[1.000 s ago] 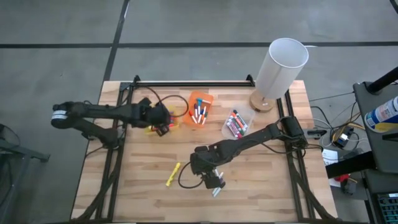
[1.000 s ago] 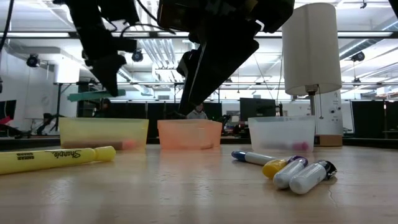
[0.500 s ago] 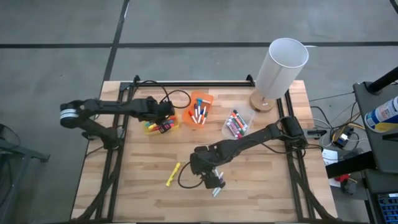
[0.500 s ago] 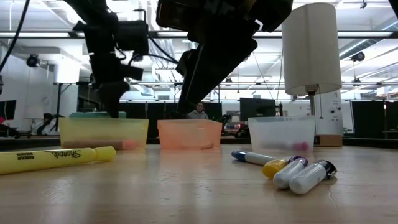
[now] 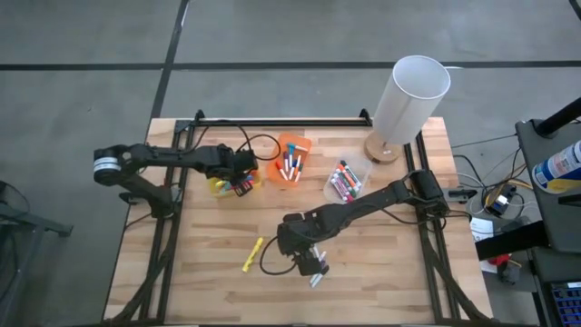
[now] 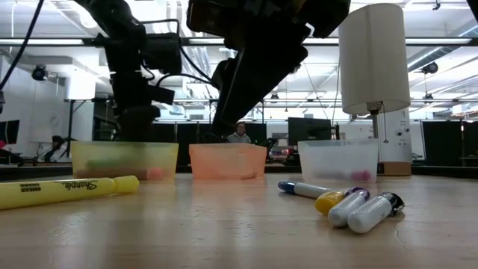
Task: Pick & Place Markers
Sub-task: Put the light blue highlighter pen into the yellow bin, then put the light yellow highlighter pen into the yellow bin
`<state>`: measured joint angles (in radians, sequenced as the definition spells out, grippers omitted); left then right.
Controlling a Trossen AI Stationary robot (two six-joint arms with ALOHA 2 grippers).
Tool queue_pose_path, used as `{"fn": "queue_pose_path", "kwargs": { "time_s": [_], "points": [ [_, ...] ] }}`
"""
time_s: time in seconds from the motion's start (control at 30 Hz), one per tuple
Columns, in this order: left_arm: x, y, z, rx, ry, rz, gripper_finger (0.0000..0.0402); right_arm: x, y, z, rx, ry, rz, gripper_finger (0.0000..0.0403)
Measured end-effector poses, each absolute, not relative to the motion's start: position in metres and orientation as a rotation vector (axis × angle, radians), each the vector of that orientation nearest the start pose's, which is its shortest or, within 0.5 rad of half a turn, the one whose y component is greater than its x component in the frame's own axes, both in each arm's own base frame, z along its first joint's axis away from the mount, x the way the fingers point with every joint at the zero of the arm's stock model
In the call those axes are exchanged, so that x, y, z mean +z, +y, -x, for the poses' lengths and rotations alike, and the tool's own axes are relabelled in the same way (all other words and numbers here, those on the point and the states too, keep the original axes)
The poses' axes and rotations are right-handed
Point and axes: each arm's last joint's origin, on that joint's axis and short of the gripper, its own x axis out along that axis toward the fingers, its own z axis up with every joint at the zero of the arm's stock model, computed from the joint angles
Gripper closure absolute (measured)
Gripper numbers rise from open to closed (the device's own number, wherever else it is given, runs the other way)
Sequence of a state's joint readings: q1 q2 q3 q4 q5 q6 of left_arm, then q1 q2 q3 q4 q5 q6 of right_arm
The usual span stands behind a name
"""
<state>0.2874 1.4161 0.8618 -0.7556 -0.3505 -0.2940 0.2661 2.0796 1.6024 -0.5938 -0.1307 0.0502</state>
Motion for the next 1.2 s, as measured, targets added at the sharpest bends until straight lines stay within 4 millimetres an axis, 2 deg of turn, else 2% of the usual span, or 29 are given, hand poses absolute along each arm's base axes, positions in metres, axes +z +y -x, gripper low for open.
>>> {"fn": "queue_pose_path", "kwargs": {
  "time_s": [0.17, 0.37, 0.53, 0.67, 0.87, 1.03, 1.2],
  "points": [
    [0.2, 0.077, -0.227, 0.746, 1.248, 0.259, 0.0217, 0.189, 0.119, -0.422, 0.327, 1.109, 0.028, 0.0177],
    [0.213, 0.06, -0.233, 0.602, 1.19, 0.472, 0.021, 0.186, 0.117, -0.415, 0.305, 1.19, 0.013, 0.0177],
    [0.221, 0.029, -0.24, 0.512, 1.132, 0.635, 0.021, 0.185, 0.116, -0.411, 0.294, 1.233, 0.009, 0.0177],
    [0.222, -0.001, -0.242, 0.465, 1.126, 0.62, 0.0209, 0.184, 0.116, -0.41, 0.291, 1.252, 0.01, 0.0177],
    [0.229, -0.035, -0.244, 0.419, 1.097, 0.612, 0.0209, 0.184, 0.116, -0.41, 0.295, 1.247, 0.017, 0.0177],
    [0.231, -0.065, -0.247, 0.367, 1.035, 0.698, 0.0209, 0.184, 0.116, -0.41, 0.294, 1.246, 0.016, 0.0177],
    [0.224, -0.09, -0.252, 0.364, 1.001, 0.751, 0.0209, 0.184, 0.116, -0.41, 0.294, 1.247, 0.016, 0.0177]
  ]
}}
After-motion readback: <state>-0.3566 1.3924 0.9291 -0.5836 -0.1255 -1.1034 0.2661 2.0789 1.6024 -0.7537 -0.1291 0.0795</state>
